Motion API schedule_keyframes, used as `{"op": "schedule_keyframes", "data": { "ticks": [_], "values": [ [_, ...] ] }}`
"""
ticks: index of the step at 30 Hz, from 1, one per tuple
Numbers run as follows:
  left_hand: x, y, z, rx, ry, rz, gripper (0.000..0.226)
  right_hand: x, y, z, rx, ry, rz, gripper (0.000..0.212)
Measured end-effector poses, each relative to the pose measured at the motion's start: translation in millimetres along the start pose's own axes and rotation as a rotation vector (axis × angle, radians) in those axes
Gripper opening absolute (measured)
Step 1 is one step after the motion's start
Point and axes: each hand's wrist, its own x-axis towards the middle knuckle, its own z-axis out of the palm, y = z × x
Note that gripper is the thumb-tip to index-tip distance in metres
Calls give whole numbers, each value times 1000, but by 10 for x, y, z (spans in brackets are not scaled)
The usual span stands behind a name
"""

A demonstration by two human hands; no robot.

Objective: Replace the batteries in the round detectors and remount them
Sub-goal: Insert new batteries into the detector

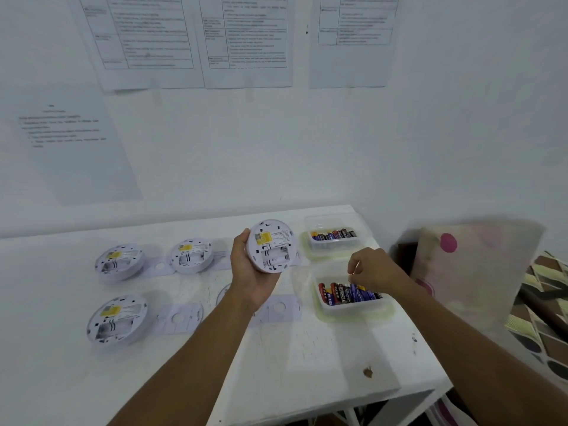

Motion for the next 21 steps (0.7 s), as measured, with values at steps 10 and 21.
{"op": "schedule_keyframes", "data": {
  "ticks": [10, 21],
  "values": [
    [-18, 15, -51, -42, 2, -7, 72, 0, 91, 114, -86, 8, -63, 12],
    [175, -78, 16, -35, -28, -33, 71, 402, 113, -290, 111, 222, -105, 10]
  ]
}}
